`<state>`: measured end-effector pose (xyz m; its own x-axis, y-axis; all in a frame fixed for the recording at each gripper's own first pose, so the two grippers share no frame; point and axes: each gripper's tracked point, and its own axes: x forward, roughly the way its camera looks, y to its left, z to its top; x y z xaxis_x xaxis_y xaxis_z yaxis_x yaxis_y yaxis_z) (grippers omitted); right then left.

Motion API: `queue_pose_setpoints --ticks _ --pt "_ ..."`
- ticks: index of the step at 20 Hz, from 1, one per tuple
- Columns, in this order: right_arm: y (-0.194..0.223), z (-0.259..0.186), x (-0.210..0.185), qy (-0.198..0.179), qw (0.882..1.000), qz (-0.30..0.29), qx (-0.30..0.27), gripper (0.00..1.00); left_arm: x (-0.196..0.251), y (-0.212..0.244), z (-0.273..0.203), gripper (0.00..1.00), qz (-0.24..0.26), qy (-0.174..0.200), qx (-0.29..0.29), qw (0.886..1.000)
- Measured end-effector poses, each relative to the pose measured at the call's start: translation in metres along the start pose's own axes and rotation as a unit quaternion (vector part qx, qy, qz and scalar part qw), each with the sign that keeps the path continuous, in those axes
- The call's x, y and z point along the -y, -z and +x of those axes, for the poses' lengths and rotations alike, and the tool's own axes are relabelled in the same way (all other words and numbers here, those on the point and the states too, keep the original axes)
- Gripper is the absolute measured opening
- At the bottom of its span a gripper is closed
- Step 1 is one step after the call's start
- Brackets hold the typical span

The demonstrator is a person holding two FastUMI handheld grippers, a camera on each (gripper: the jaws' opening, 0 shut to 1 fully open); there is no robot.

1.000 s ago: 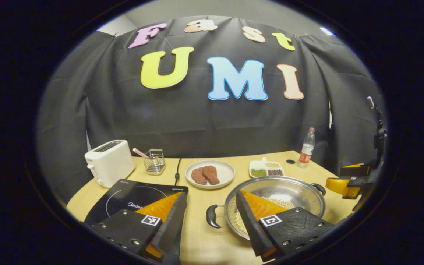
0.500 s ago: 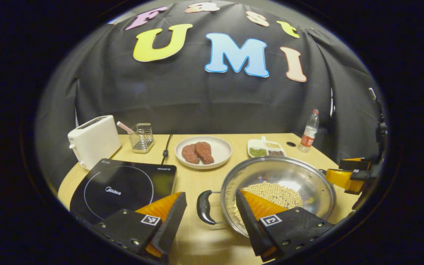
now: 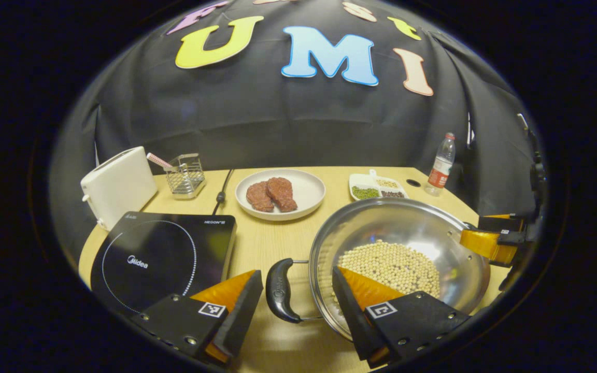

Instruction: First push the handle of the pot to place it horizontally, then grasp the pot with both hands and set it on the induction cooktop.

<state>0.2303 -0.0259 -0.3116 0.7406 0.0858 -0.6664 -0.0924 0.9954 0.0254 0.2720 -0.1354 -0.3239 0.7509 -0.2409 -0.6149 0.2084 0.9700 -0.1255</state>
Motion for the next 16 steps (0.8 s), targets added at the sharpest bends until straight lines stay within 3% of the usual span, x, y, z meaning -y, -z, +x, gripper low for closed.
queue_pose_setpoints --ticks 4,8,9,12,16 --pt "0.005 0.007 0.001 -0.002 1.0 0.007 -0.014 0.99 -0.001 0.008 0.006 0.82 -0.003 -0.005 -0.018 1.0" --pt "0.012 0.012 0.004 -0.001 0.999 0.018 -0.035 0.82 -0.003 0.016 0.011 0.82 -0.009 -0.009 -0.03 0.999" --pt "0.012 0.012 0.003 -0.001 0.999 0.022 -0.035 0.68 0.0 0.014 0.01 0.71 -0.009 -0.014 -0.029 0.999" --pt "0.012 0.012 0.003 -0.004 0.999 0.031 -0.04 0.67 -0.001 0.015 0.009 0.67 -0.005 -0.025 -0.034 0.999" --pt "0.013 0.012 0.001 -0.006 0.998 0.048 -0.05 0.56 -0.002 0.019 0.01 0.59 -0.025 -0.03 -0.055 0.998"
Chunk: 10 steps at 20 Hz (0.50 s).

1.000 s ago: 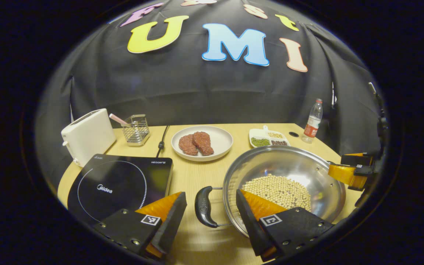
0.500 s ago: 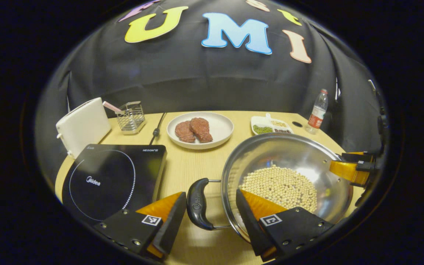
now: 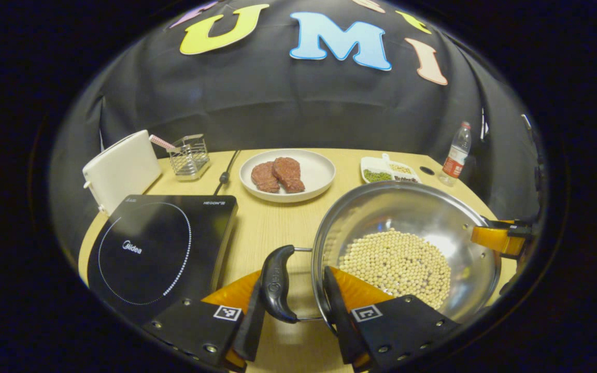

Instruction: First push the handle of the pot to place it horizontally, then grasp the pot with both hands and set it on the induction cooktop.

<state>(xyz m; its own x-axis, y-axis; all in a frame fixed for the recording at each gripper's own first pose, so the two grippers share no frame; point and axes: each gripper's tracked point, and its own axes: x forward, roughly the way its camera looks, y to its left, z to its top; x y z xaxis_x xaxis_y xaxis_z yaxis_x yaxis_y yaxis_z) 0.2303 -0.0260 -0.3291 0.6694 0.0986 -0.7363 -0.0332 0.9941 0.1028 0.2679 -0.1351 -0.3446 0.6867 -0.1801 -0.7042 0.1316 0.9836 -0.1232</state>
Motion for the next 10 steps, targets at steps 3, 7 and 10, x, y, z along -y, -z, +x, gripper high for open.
queue_pose_setpoints --ticks 3,7,10 --pt "-0.004 0.001 -0.001 -0.001 1.0 -0.003 0.0 0.51 0.0 -0.007 -0.002 0.56 -0.008 -0.009 0.011 1.0" --pt "-0.006 -0.001 -0.002 -0.006 1.0 -0.006 -0.005 0.51 0.0 -0.006 -0.005 0.54 -0.012 -0.019 0.01 1.0" --pt "-0.013 -0.009 -0.005 -0.006 1.0 -0.011 -0.001 0.47 -0.002 -0.013 -0.015 0.54 -0.015 -0.021 0.014 1.0"
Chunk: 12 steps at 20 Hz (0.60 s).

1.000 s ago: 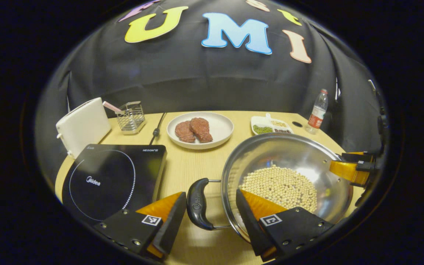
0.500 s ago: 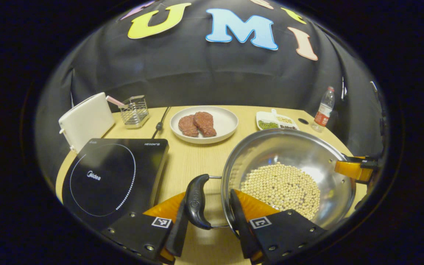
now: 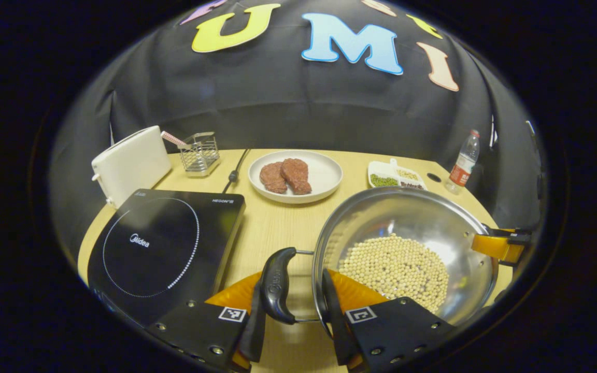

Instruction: First push the handle of the pot to place it horizontally, then grasp the pot with both hands and set it on the induction cooktop.

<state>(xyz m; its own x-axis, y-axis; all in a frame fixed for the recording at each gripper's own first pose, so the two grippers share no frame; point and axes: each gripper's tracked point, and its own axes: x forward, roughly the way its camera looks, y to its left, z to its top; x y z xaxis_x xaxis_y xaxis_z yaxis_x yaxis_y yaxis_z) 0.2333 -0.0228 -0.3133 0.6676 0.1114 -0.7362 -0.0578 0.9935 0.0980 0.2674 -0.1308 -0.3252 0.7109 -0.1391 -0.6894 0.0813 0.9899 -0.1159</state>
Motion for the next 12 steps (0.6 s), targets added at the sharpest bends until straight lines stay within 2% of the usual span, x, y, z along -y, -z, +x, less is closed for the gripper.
queue_pose_setpoints --ticks 7,8,12 --pt "-0.02 -0.028 -0.029 0.006 1.0 0.004 0.017 0.47 -0.026 -0.027 -0.026 0.54 0.004 0.008 0.016 1.0" --pt "-0.019 -0.031 -0.035 0.008 1.0 0.007 0.017 0.5 -0.032 -0.03 -0.028 0.54 0.006 0.009 0.017 1.0" --pt "-0.021 -0.041 -0.063 0.016 1.0 0.017 0.017 0.47 -0.06 -0.038 -0.035 0.54 0.015 0.019 0.019 1.0"
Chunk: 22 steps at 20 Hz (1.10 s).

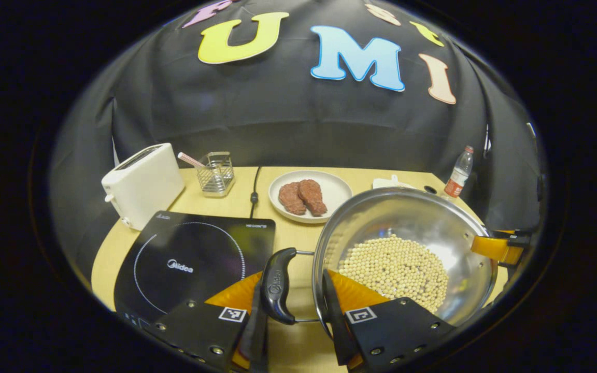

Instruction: First push the handle of the pot to place it horizontally, then grasp the pot with both hands and set it on the induction cooktop.

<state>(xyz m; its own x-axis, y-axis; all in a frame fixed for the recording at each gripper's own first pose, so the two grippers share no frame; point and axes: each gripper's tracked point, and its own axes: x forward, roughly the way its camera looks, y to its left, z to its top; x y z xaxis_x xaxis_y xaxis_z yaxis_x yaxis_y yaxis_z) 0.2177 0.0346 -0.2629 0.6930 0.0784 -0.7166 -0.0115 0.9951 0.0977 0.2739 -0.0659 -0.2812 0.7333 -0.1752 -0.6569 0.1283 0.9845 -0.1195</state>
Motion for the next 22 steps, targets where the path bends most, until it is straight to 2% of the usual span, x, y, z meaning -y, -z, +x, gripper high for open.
queue_pose_setpoints --ticks 8,10,13,14,17,22 --pt "-0.008 -0.012 -0.058 0.016 1.0 -0.002 0.009 0.5 -0.058 -0.008 -0.005 0.54 -0.002 0.017 0.005 1.0" --pt "-0.008 -0.013 -0.074 0.016 1.0 0.001 0.007 0.46 -0.075 -0.009 -0.005 0.54 -0.002 0.018 0.004 1.0" --pt "-0.009 -0.01 -0.098 0.014 1.0 0.001 0.006 0.47 -0.101 -0.01 -0.005 0.54 0.0 0.016 0.003 1.0" --pt "-0.009 -0.009 -0.106 0.014 1.0 0.001 0.006 0.5 -0.109 -0.011 -0.006 0.54 -0.001 0.016 0.003 1.0" --pt "-0.011 -0.006 -0.128 0.012 1.0 0.0 0.005 0.47 -0.134 -0.01 -0.005 0.51 -0.002 0.013 0.003 1.0" --pt "-0.012 -0.001 -0.162 0.007 1.0 0.001 0.003 0.47 -0.17 -0.013 -0.004 0.54 -0.001 0.009 0.005 1.0"
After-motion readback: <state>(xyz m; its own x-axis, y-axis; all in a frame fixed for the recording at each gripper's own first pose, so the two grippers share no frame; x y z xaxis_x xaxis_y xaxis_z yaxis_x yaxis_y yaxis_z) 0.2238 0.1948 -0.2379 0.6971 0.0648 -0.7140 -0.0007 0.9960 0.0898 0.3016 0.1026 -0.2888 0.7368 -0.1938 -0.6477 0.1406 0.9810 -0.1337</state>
